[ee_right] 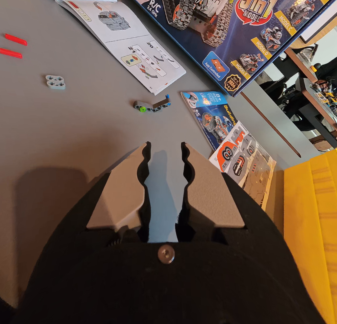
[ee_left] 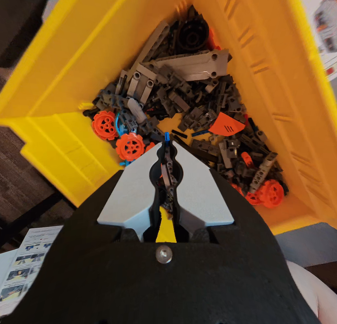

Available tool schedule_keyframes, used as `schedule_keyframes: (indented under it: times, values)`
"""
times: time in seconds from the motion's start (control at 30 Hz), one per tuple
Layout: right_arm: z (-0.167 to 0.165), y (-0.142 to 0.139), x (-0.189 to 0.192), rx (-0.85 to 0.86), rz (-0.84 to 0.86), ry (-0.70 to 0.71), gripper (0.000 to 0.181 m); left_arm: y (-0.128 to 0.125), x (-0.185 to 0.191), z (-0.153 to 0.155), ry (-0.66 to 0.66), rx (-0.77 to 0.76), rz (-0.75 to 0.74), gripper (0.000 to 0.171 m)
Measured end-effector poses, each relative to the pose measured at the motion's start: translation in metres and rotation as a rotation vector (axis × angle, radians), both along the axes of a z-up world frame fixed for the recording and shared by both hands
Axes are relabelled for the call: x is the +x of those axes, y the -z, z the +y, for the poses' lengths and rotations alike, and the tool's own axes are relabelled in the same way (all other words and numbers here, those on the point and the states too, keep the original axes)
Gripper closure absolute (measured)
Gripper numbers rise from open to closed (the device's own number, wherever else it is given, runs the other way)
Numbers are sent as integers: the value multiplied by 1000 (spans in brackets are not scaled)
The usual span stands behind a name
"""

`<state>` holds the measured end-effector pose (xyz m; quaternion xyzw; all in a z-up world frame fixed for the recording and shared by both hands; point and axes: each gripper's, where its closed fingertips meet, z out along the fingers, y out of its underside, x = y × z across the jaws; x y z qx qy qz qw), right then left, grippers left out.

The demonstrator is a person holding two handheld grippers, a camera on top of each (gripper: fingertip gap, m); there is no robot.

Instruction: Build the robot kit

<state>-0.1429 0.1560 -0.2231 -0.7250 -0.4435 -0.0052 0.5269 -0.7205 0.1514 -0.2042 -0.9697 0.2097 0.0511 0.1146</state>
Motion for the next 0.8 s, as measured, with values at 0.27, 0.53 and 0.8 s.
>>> schedule_keyframes:
  times: [0.27,0.53,0.8]
  values:
    - [-6,-12,-2,49,26,-18,148,-44,13,-32,-67,215,-142,169]
    - [-9,-18,-5,73,40,-42,148,-36,28,-55,-93,241,-228,170]
    - [-13,-25,-7,105,47,-54,148,-91,105,-82,171,546,-407,169]
